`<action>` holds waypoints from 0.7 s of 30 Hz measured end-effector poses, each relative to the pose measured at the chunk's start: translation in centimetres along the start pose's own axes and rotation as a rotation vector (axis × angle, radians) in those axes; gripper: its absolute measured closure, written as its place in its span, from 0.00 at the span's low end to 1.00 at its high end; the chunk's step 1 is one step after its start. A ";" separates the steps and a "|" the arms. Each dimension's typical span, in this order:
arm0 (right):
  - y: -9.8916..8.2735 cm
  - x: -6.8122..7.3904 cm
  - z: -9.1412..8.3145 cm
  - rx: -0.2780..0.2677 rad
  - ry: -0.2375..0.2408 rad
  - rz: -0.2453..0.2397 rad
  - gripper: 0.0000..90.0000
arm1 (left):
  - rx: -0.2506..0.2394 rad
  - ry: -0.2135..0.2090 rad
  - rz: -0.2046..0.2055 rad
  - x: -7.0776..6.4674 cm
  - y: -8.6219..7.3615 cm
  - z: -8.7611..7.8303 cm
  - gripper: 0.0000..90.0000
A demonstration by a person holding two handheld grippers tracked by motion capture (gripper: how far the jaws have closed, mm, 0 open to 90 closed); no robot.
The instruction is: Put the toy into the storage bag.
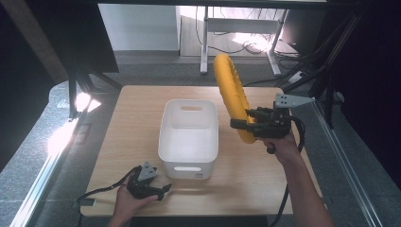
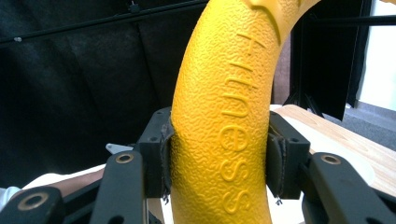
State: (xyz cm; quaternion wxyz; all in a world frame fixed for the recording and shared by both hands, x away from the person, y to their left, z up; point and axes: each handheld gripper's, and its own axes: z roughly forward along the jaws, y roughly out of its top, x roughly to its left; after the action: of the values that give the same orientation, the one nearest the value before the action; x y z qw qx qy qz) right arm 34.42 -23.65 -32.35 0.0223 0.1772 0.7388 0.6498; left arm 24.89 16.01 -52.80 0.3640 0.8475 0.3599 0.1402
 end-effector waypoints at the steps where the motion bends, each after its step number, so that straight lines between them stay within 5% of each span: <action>1: 0.1 0.1 0.0 0.000 0.002 -0.002 0.56 | 0.001 0.000 0.001 0.0 0.0 0.0 0.18; 21: 2.2 1.0 1.4 -0.009 0.030 -0.038 0.56 | 0.002 -0.003 0.002 0.0 0.0 0.0 0.18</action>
State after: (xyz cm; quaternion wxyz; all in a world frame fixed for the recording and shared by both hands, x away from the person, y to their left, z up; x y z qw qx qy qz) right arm 34.33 -21.82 -30.28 0.0243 0.1530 0.7393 0.6553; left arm 24.92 16.01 -52.82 0.3634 0.8485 0.3588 0.1390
